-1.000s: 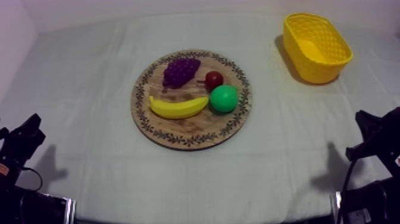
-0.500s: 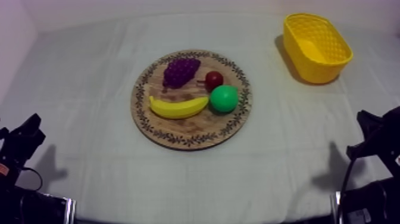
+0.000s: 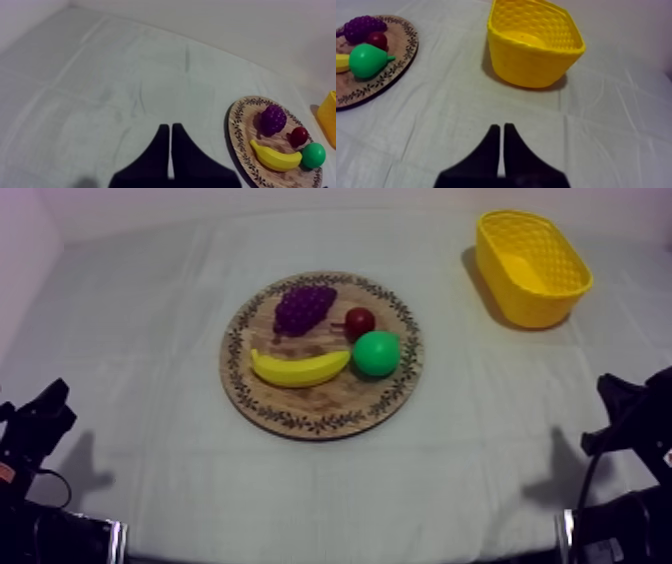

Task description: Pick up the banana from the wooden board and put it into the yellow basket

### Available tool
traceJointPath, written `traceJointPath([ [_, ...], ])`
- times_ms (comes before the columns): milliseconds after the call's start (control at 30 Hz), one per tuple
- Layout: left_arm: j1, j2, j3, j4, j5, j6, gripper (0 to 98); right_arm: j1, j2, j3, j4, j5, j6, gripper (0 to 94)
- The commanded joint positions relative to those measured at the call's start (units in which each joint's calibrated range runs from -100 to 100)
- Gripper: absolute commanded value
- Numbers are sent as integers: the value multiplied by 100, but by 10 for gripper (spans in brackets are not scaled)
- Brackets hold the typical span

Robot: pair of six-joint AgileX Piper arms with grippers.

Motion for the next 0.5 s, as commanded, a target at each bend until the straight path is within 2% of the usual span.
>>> traceJointPath([
  [0, 0, -3, 3, -1, 1, -3, 1, -47, 8, -21, 146, 24, -81, 3],
  [100, 0, -3, 3, -1, 1, -3, 1, -116, 173, -189, 347, -7, -174, 3],
  [233, 0, -3, 3, -1, 1, -3, 1, -214, 662, -709, 442, -91, -163, 3],
  [467, 0, -3, 3, -1, 1, -3, 1, -517, 2142, -2378, 113, -162, 264, 3],
])
